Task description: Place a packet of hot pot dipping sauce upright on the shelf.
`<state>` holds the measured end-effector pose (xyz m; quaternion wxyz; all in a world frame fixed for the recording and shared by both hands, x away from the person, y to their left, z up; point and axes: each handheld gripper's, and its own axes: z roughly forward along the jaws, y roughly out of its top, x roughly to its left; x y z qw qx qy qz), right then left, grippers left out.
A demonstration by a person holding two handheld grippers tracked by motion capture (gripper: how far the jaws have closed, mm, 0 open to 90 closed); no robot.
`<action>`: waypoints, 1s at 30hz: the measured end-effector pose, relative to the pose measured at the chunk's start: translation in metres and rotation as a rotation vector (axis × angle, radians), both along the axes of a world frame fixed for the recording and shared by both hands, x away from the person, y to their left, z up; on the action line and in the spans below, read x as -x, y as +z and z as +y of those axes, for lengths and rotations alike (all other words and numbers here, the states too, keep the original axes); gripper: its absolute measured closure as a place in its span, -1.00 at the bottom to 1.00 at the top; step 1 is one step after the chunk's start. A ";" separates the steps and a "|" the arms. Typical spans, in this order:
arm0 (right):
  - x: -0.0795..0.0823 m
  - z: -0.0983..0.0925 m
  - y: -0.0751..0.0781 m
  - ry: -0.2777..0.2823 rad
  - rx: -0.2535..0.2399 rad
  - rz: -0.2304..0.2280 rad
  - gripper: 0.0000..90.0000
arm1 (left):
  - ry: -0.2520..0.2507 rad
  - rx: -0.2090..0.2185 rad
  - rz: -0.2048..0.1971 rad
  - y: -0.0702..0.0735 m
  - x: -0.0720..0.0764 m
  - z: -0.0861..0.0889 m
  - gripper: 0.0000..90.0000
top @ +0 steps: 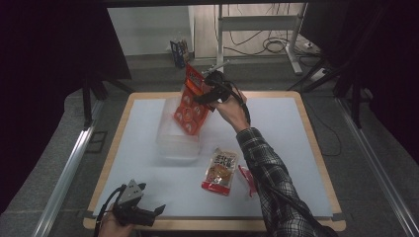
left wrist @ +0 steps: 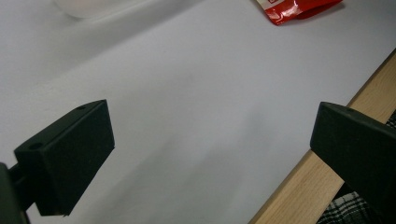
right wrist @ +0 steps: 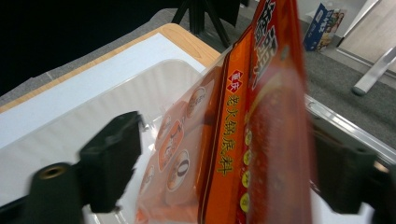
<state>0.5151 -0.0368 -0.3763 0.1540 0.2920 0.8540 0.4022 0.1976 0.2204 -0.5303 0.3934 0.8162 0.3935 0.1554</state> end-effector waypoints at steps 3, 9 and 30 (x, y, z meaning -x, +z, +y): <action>0.003 -0.003 0.000 0.016 0.010 -0.013 -0.84 | -0.003 -0.004 -0.002 0.000 0.000 -0.001 -1.00; 0.010 -0.010 0.000 0.032 0.037 -0.028 -0.94 | -0.007 -0.010 -0.004 0.000 0.000 -0.002 -1.00; 0.048 -0.048 -0.022 0.073 0.079 -0.008 -1.00 | -0.020 -0.026 -0.002 -0.001 0.000 -0.004 -1.00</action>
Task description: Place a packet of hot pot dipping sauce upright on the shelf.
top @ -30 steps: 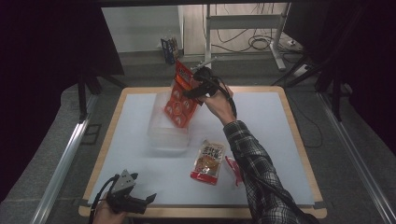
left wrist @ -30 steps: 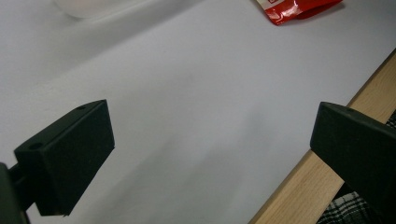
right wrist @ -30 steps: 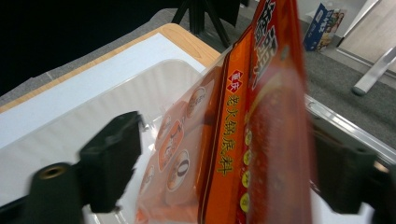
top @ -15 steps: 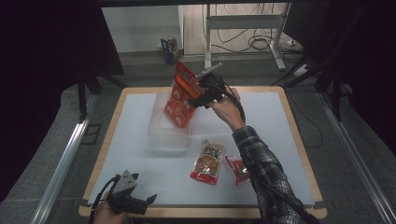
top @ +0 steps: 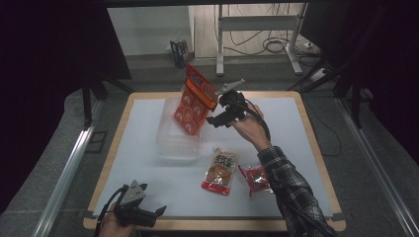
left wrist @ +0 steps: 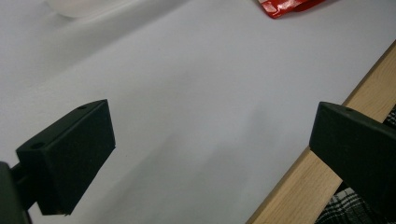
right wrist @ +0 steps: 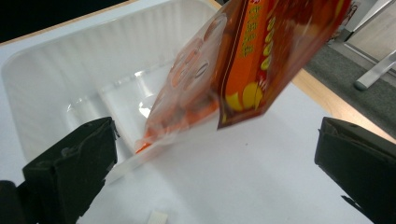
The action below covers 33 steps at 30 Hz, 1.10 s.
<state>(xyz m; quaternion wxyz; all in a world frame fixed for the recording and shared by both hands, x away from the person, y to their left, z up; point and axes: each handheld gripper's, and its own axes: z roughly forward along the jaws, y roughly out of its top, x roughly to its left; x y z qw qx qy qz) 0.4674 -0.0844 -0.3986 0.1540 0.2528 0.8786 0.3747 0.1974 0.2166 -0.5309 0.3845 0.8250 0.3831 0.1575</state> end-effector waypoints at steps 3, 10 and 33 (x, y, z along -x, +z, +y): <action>0.006 -0.005 -0.003 0.000 -0.007 0.011 -1.00 | -0.001 -0.002 -0.001 0.000 0.000 0.000 -0.99; 0.021 -0.015 -0.017 0.021 0.005 0.043 -1.00 | -0.005 -0.008 0.000 0.000 0.000 -0.001 -0.99; 0.069 -0.055 -0.053 0.034 -0.018 0.106 -0.95 | 0.003 -0.028 0.007 -0.001 0.000 -0.003 -0.98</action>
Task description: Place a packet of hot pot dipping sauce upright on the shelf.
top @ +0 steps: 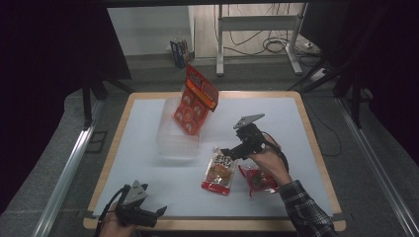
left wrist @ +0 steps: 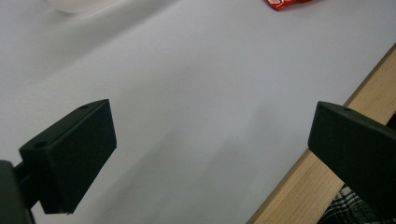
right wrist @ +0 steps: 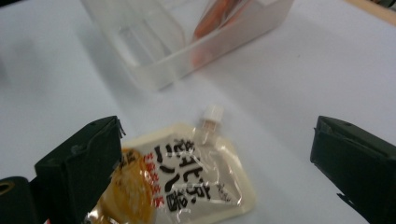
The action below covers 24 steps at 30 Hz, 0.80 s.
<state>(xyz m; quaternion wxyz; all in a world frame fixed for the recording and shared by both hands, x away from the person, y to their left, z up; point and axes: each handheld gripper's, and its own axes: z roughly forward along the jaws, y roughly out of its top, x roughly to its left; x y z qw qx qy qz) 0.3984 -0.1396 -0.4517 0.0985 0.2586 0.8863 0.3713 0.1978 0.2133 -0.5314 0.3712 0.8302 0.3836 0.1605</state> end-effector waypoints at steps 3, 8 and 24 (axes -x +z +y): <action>0.005 -0.002 0.000 0.008 -0.014 -0.009 -0.96 | 0.000 -0.004 -0.001 0.000 0.000 0.000 -0.98; 0.011 -0.008 0.000 0.003 -0.033 -0.031 -1.00 | 0.006 -0.014 0.003 0.000 -0.001 -0.001 -0.97; 0.033 -0.029 -0.002 -0.037 -0.092 -0.055 -1.00 | 0.048 -0.022 0.016 0.000 -0.003 0.000 -0.97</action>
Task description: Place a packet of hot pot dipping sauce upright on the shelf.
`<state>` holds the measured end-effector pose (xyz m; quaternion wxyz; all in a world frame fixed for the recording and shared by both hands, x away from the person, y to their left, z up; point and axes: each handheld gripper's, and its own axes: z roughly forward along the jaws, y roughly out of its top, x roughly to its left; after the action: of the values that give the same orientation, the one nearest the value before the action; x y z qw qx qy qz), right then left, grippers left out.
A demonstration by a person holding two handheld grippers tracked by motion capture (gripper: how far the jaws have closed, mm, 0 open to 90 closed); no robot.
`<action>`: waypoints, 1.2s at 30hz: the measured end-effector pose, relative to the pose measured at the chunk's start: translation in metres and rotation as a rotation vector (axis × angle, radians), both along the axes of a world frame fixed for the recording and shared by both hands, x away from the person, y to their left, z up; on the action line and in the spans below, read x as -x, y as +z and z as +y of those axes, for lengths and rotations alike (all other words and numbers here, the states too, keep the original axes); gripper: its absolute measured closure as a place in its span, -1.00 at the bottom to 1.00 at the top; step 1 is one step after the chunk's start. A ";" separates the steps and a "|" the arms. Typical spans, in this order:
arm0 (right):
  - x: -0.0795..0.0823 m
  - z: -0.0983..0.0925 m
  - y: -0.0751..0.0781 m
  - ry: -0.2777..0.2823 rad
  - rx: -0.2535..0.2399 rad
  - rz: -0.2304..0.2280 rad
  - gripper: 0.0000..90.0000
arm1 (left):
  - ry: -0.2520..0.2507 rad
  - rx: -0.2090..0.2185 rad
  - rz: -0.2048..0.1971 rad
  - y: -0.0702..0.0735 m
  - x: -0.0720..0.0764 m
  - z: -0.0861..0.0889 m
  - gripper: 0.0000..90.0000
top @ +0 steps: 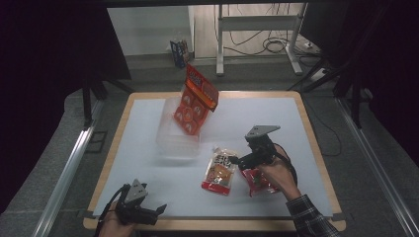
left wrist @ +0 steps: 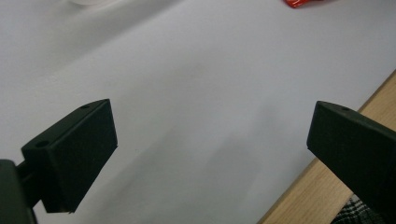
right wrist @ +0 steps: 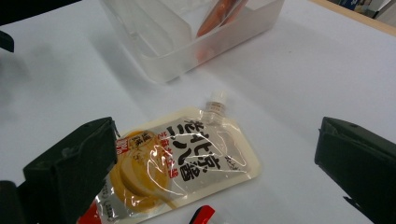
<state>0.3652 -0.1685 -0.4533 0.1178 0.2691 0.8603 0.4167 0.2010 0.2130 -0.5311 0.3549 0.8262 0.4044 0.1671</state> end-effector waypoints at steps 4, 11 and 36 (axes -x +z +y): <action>0.007 -0.001 -0.001 0.003 0.007 0.015 -1.00 | 0.014 -0.003 -0.003 0.000 -0.001 -0.001 -0.97; 0.019 -0.002 -0.005 -0.006 0.038 0.010 -1.00 | -0.010 0.025 0.023 0.002 -0.006 -0.006 -0.97; 0.053 -0.059 -0.025 -0.109 0.062 0.003 -1.00 | -0.264 0.116 -0.019 0.020 -0.054 -0.086 -0.02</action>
<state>0.3118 -0.2278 -0.4784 0.1472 0.3122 0.8571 0.3825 0.2545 0.1271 -0.5109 0.4245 0.8487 0.2981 0.1031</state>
